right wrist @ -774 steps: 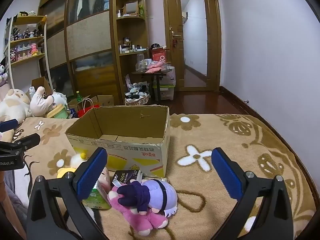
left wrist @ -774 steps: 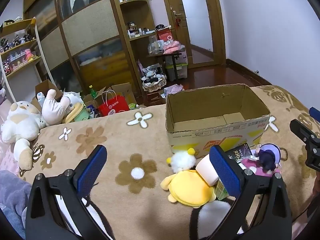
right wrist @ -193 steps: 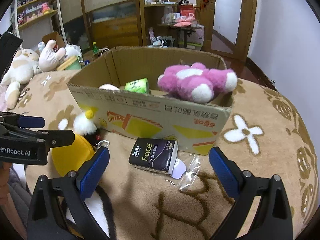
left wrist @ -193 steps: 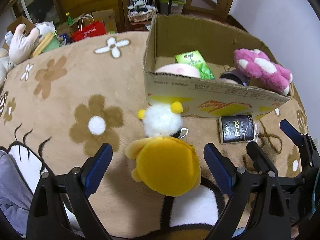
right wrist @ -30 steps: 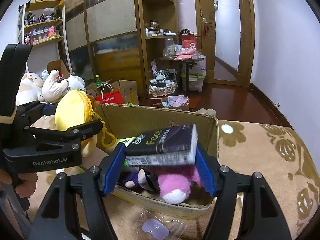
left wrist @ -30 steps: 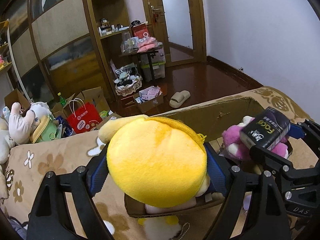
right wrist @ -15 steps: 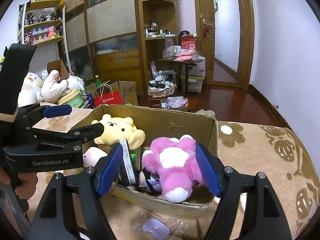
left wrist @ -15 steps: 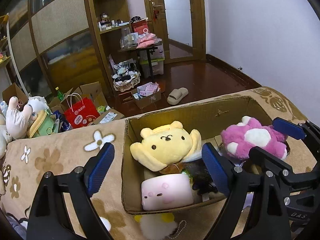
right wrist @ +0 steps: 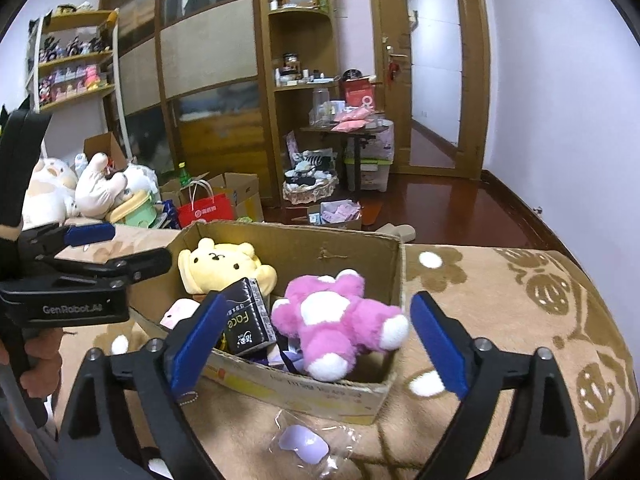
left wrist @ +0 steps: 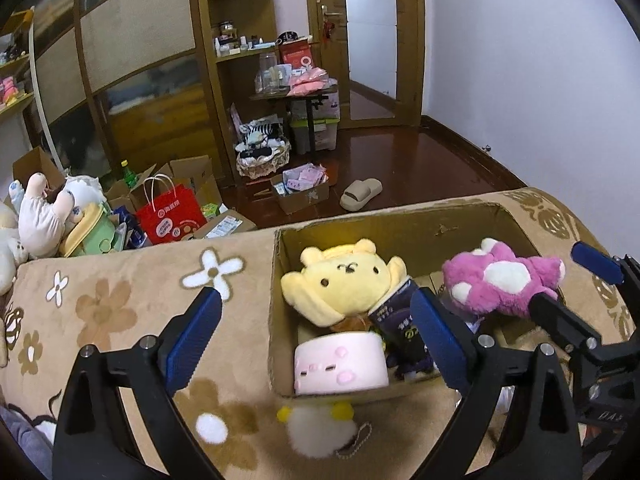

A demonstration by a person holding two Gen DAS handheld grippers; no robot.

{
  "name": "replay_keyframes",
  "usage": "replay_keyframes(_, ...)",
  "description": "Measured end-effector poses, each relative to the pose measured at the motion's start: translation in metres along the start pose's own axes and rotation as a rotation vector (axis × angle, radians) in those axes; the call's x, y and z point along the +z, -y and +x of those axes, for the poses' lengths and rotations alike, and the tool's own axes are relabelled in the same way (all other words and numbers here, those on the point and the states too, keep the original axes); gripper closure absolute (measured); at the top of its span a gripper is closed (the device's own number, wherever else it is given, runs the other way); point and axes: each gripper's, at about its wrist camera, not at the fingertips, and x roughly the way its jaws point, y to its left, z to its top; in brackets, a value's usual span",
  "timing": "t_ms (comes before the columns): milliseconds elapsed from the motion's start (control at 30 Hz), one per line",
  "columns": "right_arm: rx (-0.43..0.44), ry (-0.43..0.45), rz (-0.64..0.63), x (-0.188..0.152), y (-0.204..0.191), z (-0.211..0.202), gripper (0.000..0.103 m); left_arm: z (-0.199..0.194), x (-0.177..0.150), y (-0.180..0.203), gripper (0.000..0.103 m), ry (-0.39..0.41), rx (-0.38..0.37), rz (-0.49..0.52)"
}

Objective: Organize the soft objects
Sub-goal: 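Withdraw both tools and lower them toward the white pompom toy and clear bag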

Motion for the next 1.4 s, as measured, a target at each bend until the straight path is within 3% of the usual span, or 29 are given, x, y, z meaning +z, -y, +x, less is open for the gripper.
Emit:
replay_keyframes(267,-0.009,-0.006,0.067,-0.004,0.007,-0.021,0.000,-0.023,-0.013,-0.008,0.007,-0.043,0.015,-0.019)
replay_keyframes(900,-0.039,-0.085,0.024,-0.038,-0.008,-0.048,0.000,-0.053,-0.048,-0.012,0.007,-0.135,0.061,-0.074)
replay_keyframes(1400,-0.024,-0.180,0.052,-0.055,-0.012,-0.015,0.000,-0.020,-0.054,-0.009,0.007,-0.228,0.090,-0.052)
